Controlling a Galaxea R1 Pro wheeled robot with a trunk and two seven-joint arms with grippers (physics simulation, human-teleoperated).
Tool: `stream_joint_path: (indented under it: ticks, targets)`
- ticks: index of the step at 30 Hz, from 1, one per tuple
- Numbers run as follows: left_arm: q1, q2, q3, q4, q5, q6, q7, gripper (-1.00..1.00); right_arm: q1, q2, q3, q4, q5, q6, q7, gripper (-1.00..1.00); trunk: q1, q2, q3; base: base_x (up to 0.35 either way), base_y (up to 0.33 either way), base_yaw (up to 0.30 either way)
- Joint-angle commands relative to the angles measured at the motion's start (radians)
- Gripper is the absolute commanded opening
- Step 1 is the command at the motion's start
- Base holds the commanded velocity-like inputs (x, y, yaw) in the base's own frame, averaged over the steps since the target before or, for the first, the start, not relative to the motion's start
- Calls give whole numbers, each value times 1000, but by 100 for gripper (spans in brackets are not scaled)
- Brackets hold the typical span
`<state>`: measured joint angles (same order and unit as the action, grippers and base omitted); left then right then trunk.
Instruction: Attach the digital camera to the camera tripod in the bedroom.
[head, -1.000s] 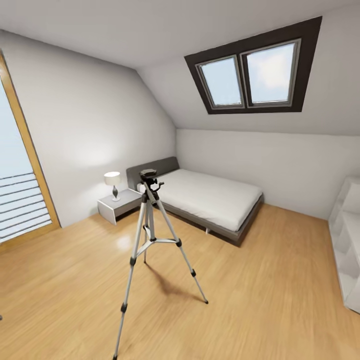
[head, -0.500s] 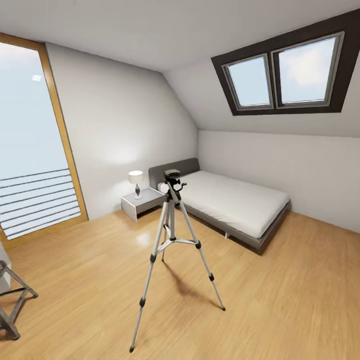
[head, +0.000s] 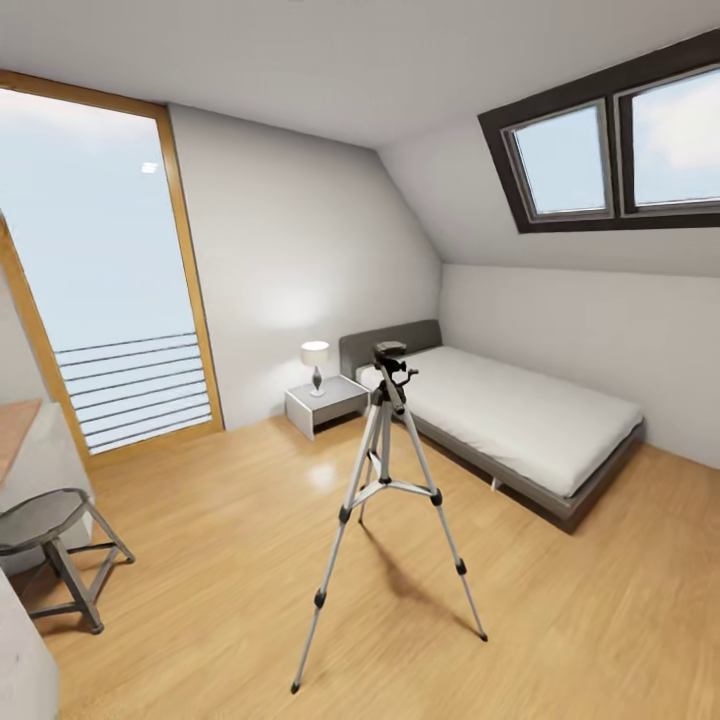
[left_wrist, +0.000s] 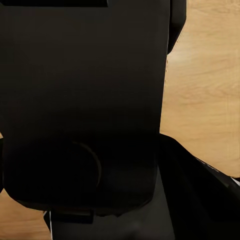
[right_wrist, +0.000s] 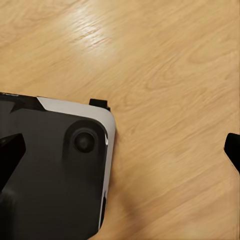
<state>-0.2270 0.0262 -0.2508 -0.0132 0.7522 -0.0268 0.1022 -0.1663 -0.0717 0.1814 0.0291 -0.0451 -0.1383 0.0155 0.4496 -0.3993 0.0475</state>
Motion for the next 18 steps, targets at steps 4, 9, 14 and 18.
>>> stream_joint_path:
  ticks: [4, 9, 14, 18]
  targets:
    - [0, 0, -8, -1, 6, -1, 4, -100, -1, 2, 7, 3, -4, -6, -14, 100, 0, -1, 2, 0, 0, 294]
    - [0, 0, -8, -1, 6, -1, 4, -100, -1, 2, 7, 3, -3, -7, -21, 100, 0, -1, 4, 0, 0, 294]
    - [0, 0, -9, -1, 6, -1, 4, -100, -1, 1, 6, 3, -2, -7, -23, 100, 0, -1, 6, 0, 0, 294]
    - [0, 0, -9, -1, 6, -1, 4, -100, -1, 2, 7, 3, -2, -7, -23, 100, 0, -1, 8, 0, 0, 294]
